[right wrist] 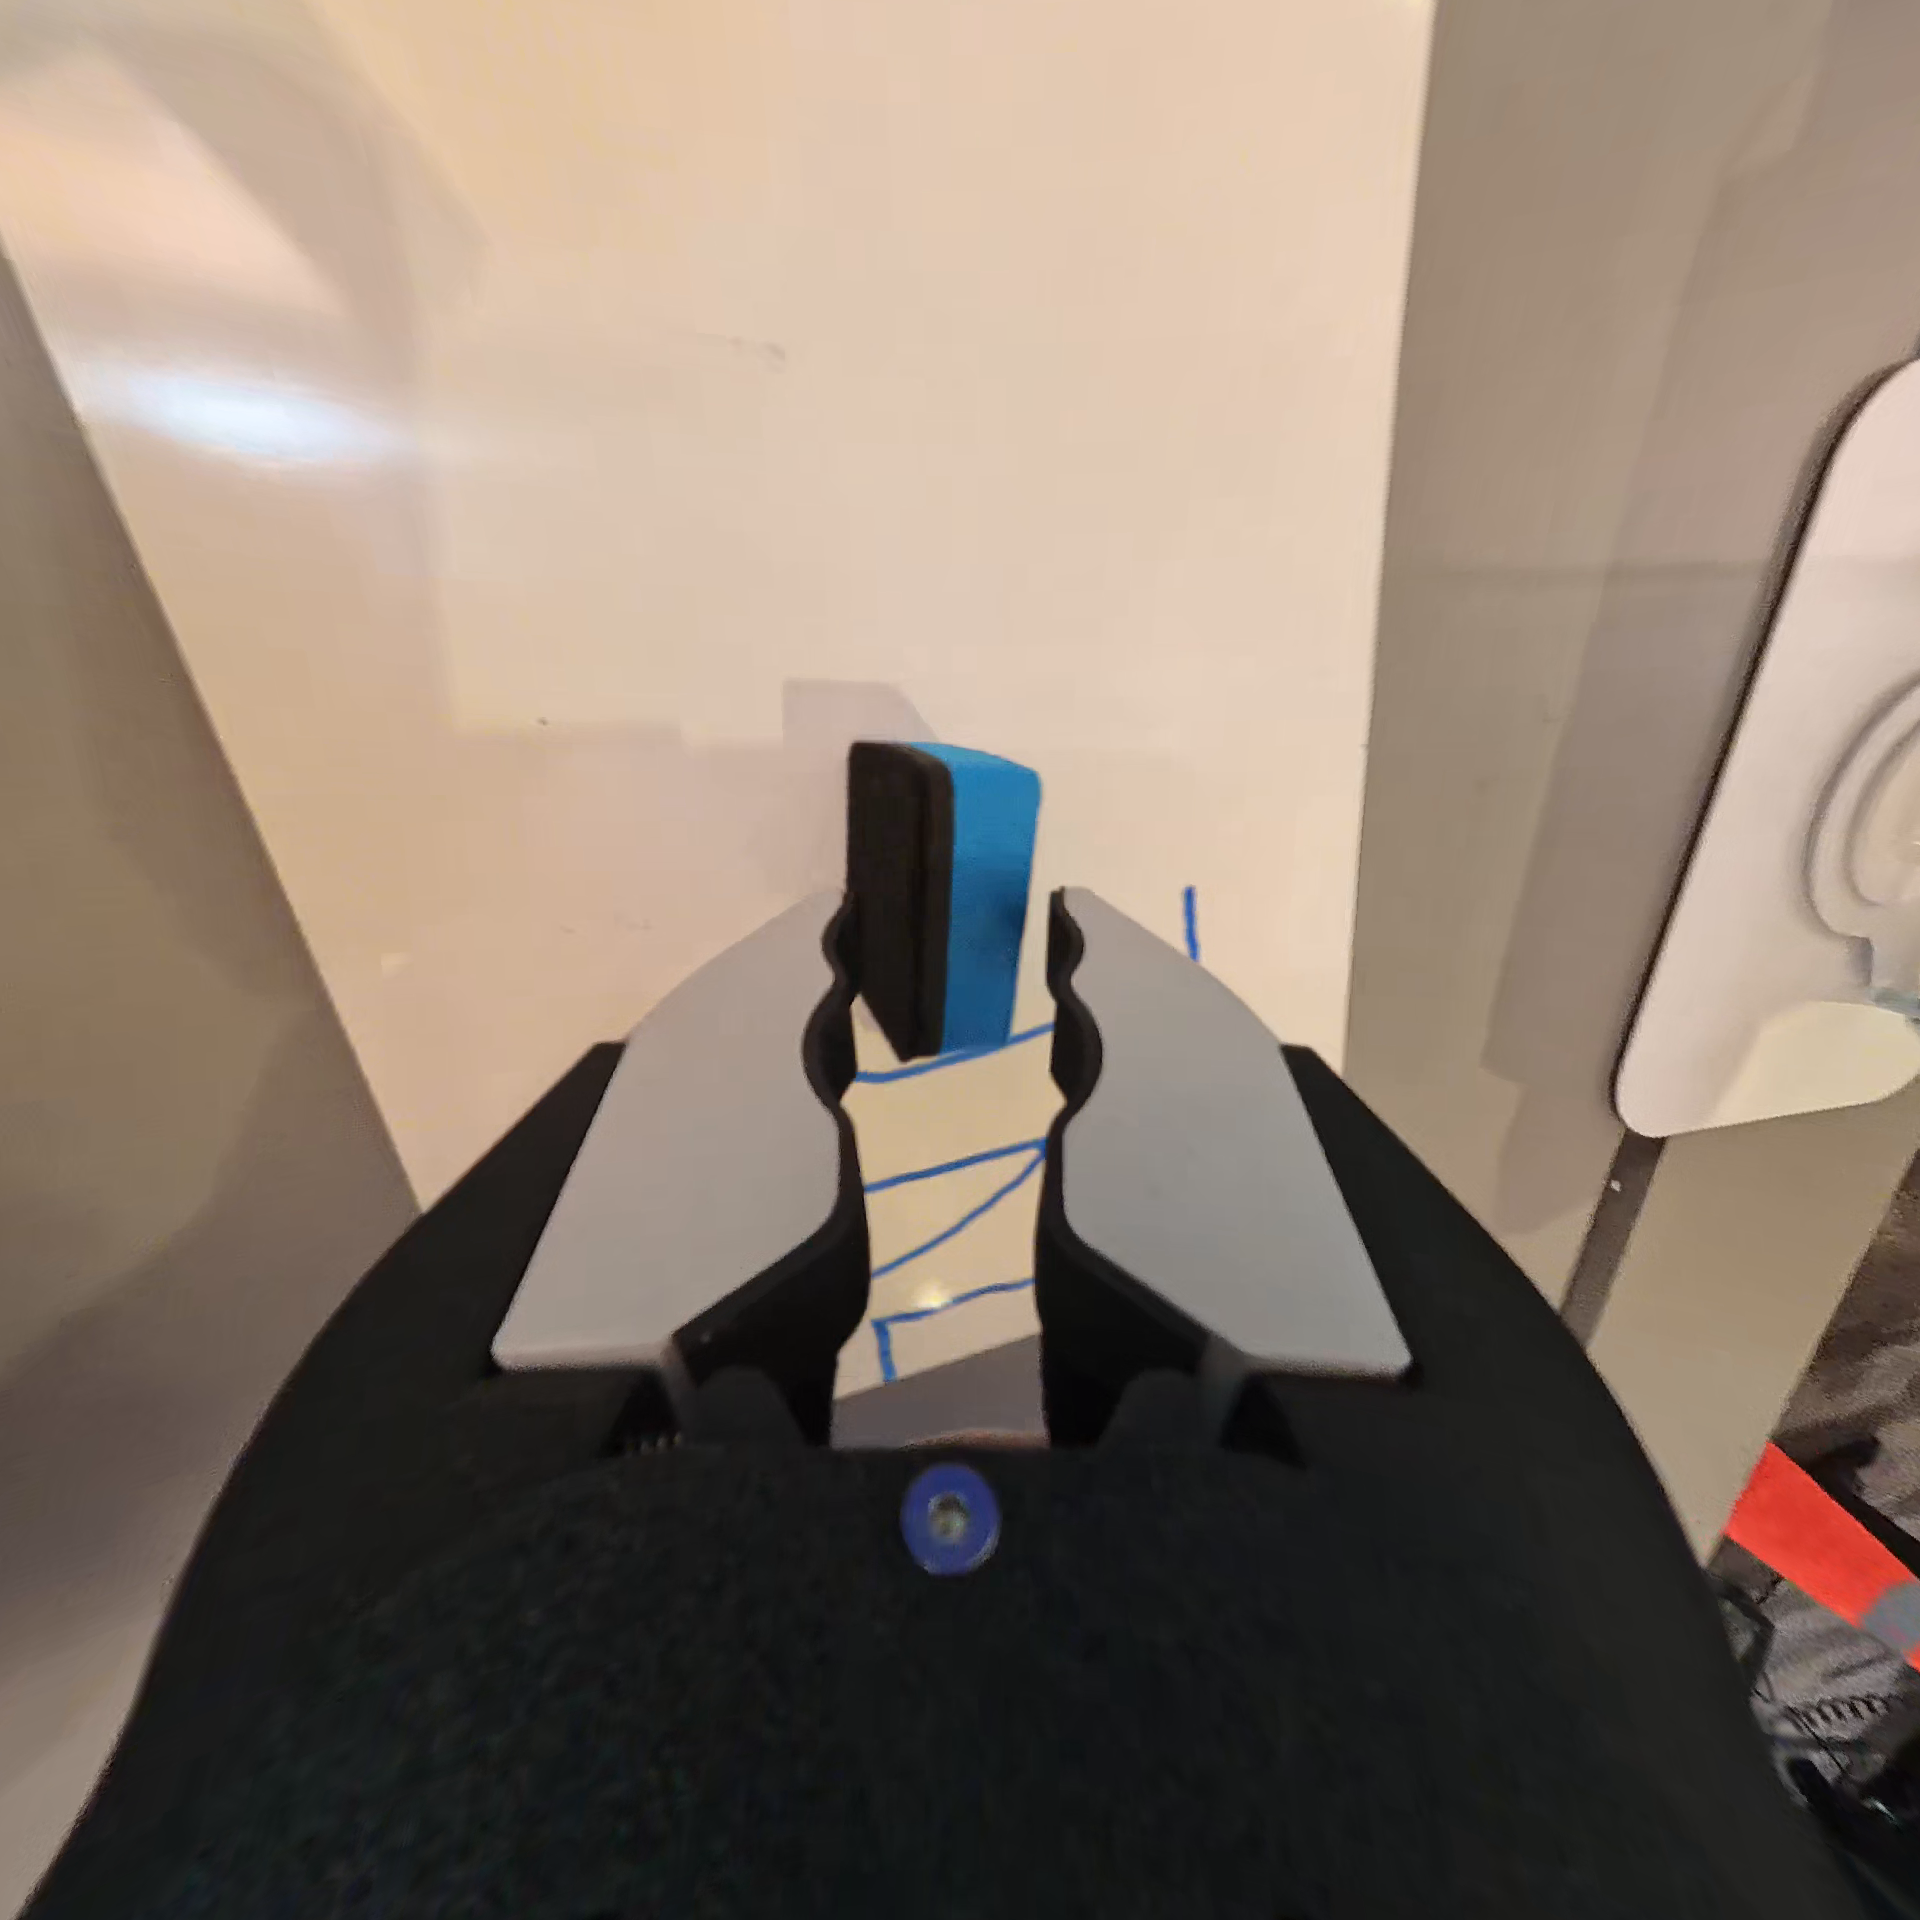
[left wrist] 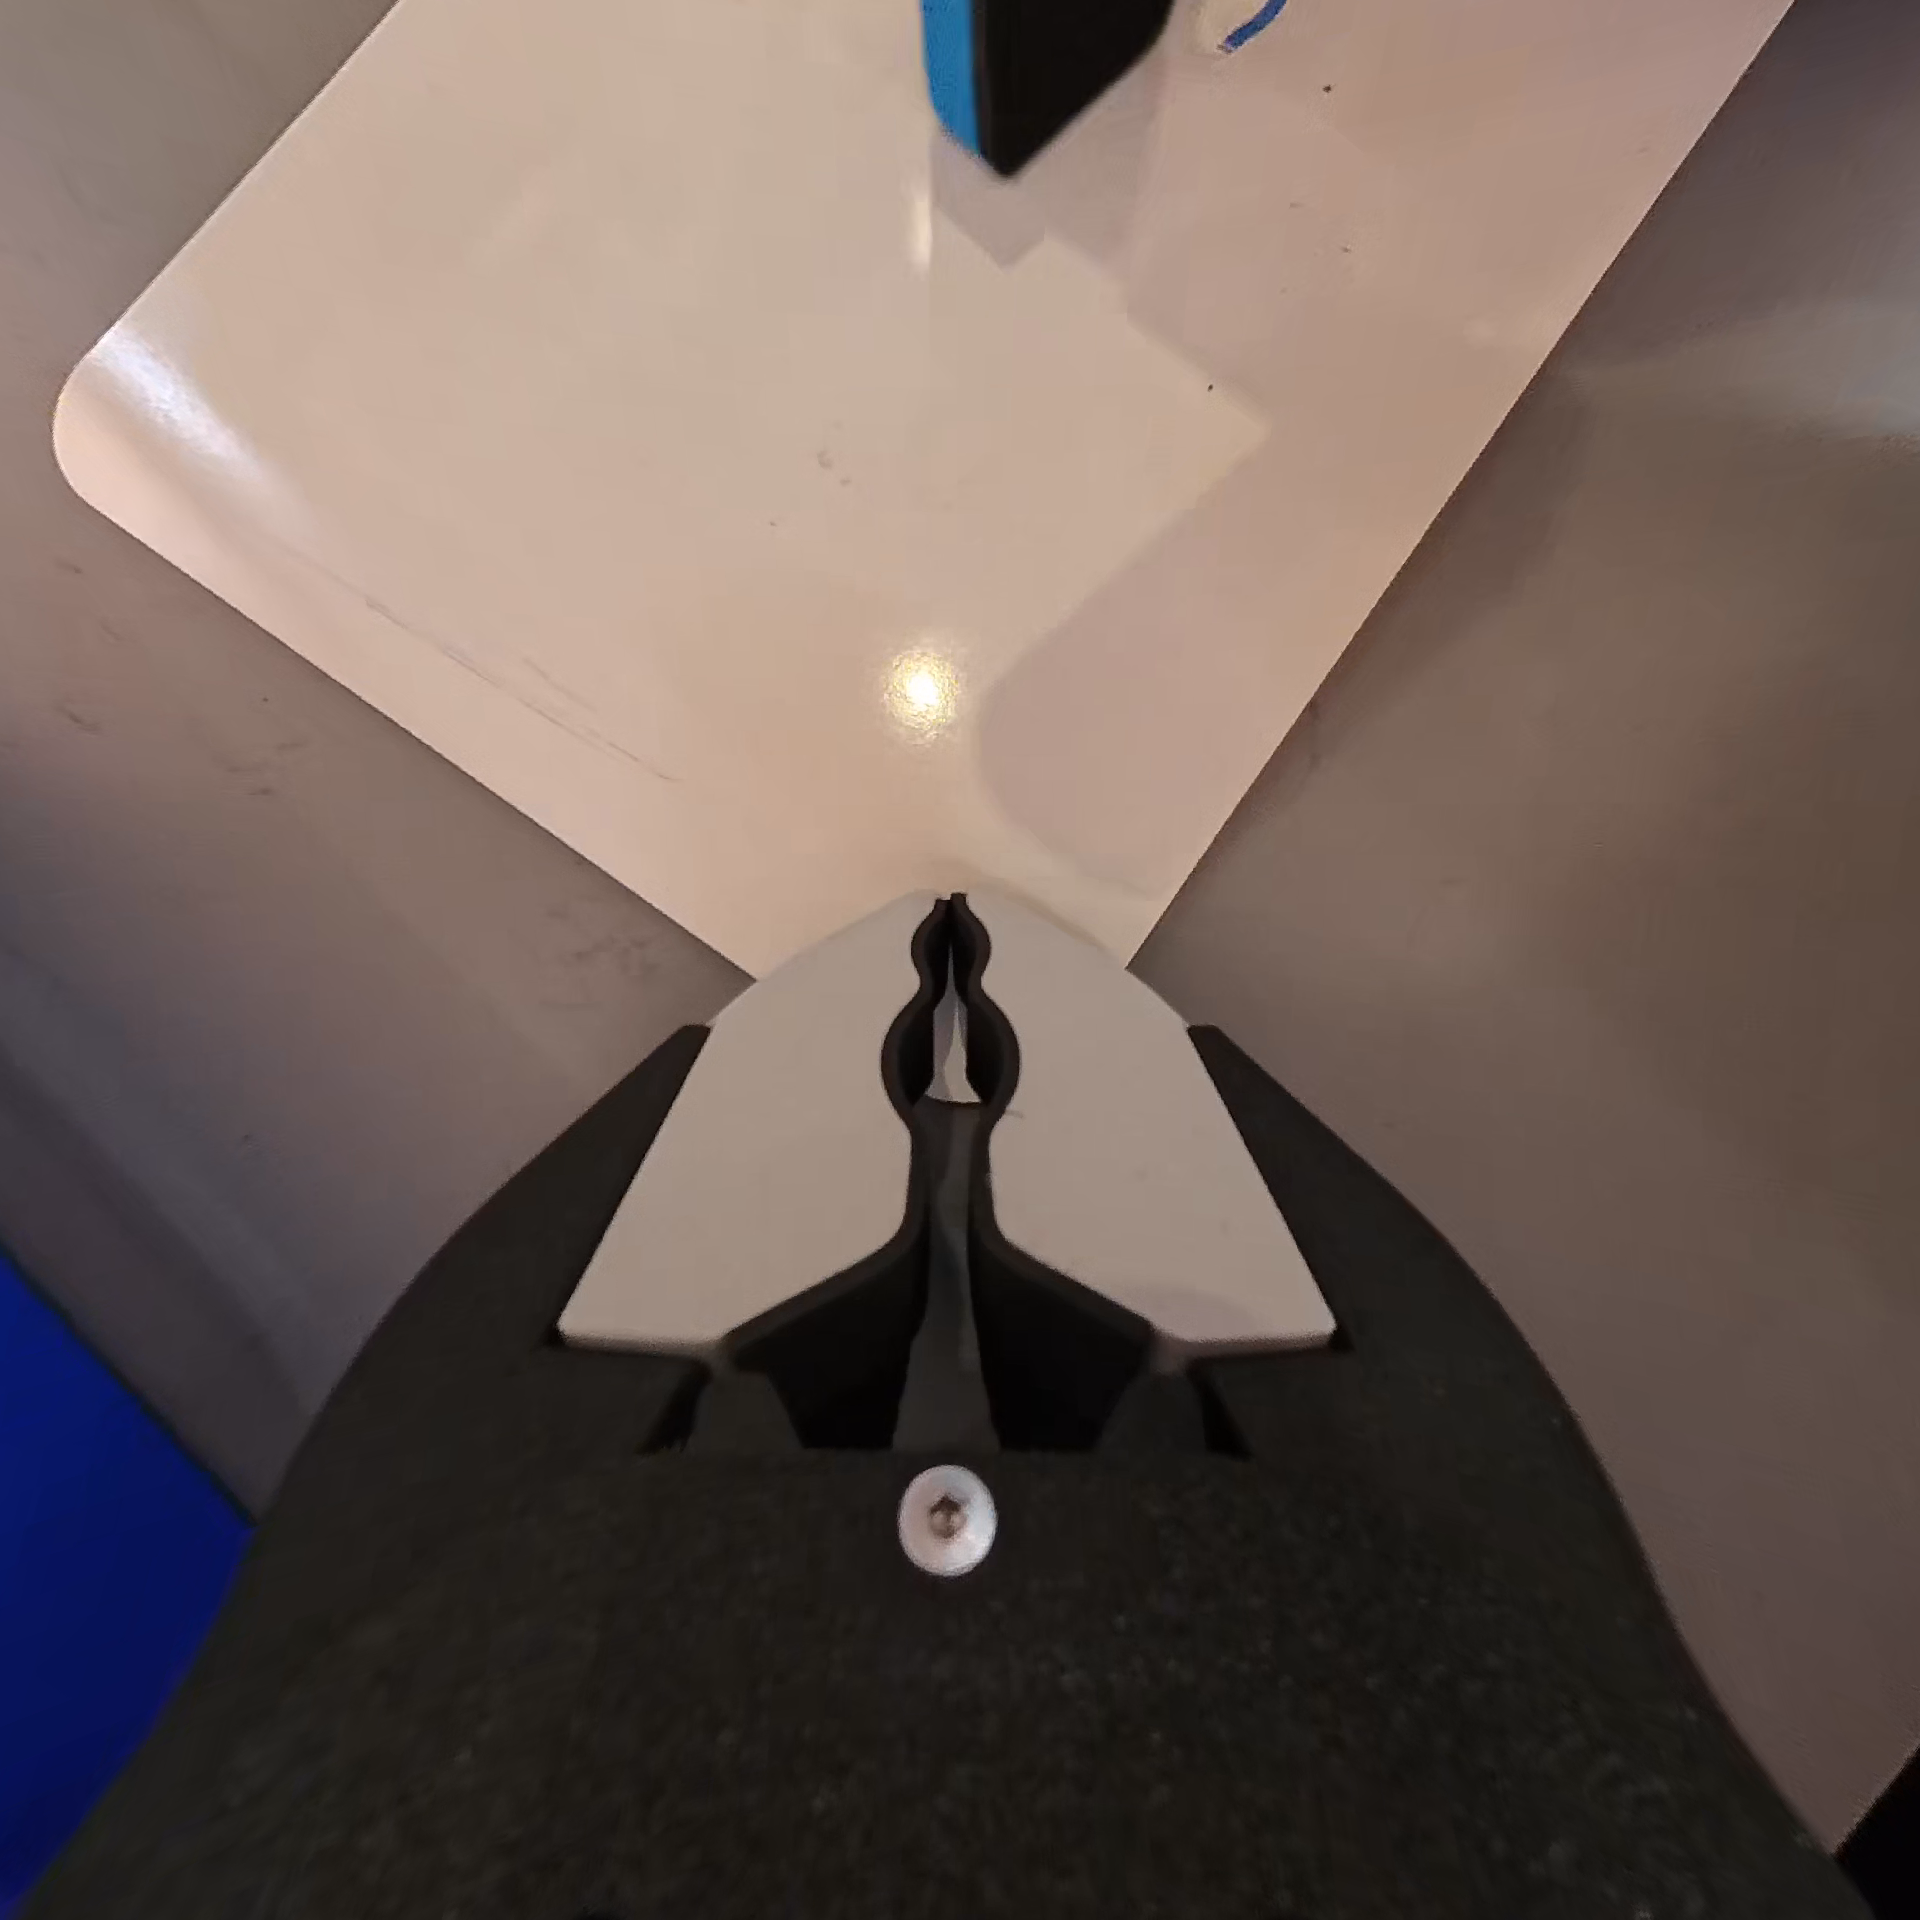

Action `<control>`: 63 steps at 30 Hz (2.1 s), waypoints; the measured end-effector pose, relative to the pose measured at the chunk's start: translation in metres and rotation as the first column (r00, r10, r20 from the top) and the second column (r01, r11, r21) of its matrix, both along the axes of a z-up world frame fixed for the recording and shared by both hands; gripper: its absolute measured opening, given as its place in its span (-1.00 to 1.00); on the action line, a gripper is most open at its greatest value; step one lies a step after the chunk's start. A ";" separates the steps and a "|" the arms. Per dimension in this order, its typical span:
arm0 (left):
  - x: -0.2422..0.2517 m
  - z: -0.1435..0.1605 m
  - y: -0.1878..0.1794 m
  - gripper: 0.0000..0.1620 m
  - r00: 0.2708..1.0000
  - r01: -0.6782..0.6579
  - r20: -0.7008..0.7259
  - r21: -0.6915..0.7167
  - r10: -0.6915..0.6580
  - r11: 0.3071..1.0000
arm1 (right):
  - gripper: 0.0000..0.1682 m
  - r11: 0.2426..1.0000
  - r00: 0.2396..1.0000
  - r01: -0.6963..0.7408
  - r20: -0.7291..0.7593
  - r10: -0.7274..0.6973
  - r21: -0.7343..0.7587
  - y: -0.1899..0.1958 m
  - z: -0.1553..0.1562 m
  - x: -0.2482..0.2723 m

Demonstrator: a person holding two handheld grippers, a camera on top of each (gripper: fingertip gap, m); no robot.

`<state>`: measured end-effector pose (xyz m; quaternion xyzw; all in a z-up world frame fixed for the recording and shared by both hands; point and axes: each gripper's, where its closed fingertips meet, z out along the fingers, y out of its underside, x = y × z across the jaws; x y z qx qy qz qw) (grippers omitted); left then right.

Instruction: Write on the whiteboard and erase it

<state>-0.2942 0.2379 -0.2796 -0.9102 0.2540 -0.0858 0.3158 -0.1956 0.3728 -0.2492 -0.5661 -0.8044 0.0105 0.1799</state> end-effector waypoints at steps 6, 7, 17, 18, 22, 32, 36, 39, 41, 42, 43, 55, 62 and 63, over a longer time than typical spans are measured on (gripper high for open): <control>0.000 0.000 0.000 -1.00 1.000 -0.005 0.009 0.002 0.005 1.000 | -0.54 1.000 1.000 0.013 -0.027 -0.014 -0.024 -0.010 0.001 0.003; 0.000 0.000 0.000 -1.00 1.000 -0.004 0.010 0.000 0.004 1.000 | -0.60 0.999 0.999 0.020 -0.039 -0.021 -0.035 -0.011 0.004 0.003; 0.001 0.000 -0.001 -1.00 1.000 0.001 0.006 0.003 -0.001 1.000 | -0.57 0.999 0.994 0.027 -0.102 -0.030 -0.024 -0.040 0.010 0.011; 0.001 0.000 -0.002 -1.00 1.000 0.003 0.007 0.003 -0.003 1.000 | -0.60 0.999 0.993 0.030 -0.117 -0.032 -0.015 -0.044 0.013 0.012; 0.001 0.000 -0.002 -1.00 1.000 0.004 0.007 0.000 -0.004 1.000 | -0.59 0.995 0.980 0.099 -0.176 -0.094 0.020 -0.036 0.018 0.009; 0.000 0.000 -0.005 -1.00 1.000 0.006 -0.013 -0.002 -0.006 1.000 | -0.74 0.971 0.960 0.194 -0.231 -0.158 0.141 0.018 0.032 -0.004; 0.000 0.000 -0.005 -1.00 1.000 0.007 -0.019 0.000 -0.007 1.000 | -0.73 0.912 0.992 0.097 -0.115 -0.055 0.398 0.029 0.012 0.002; 0.000 0.000 -0.005 -1.00 1.000 0.006 -0.013 -0.001 -0.006 1.000 | -0.66 0.945 0.998 0.060 -0.049 -0.047 0.322 0.009 -0.009 0.011; 0.000 0.000 -0.005 -1.00 1.000 0.007 -0.009 -0.002 -0.007 1.000 | -0.60 0.969 0.996 0.067 -0.067 -0.053 0.236 -0.008 -0.011 0.015; 0.000 0.000 -0.005 -1.00 1.000 0.007 -0.007 -0.002 -0.007 1.000 | -0.54 0.977 0.995 0.078 -0.077 -0.063 0.196 -0.014 -0.009 0.017; 0.000 0.000 -0.005 -1.00 1.000 0.006 -0.004 -0.003 -0.006 1.000 | -0.52 0.984 0.993 0.093 -0.087 -0.081 0.150 -0.019 -0.006 0.019; -0.001 0.000 -0.005 -1.00 1.000 -0.001 -0.013 -0.007 0.001 1.000 | -0.53 0.969 0.980 0.173 -0.067 -0.187 -0.175 0.015 -0.005 0.003; -0.001 0.000 -0.003 -1.00 1.000 -0.010 0.013 -0.013 0.010 1.000 | -0.63 0.963 0.982 0.172 -0.047 -0.185 -0.208 0.017 -0.010 0.003; -0.001 0.000 -0.003 -1.00 1.000 -0.011 0.019 -0.014 0.011 1.000 | -0.61 0.962 0.980 0.183 -0.043 -0.195 -0.203 0.022 -0.010 0.006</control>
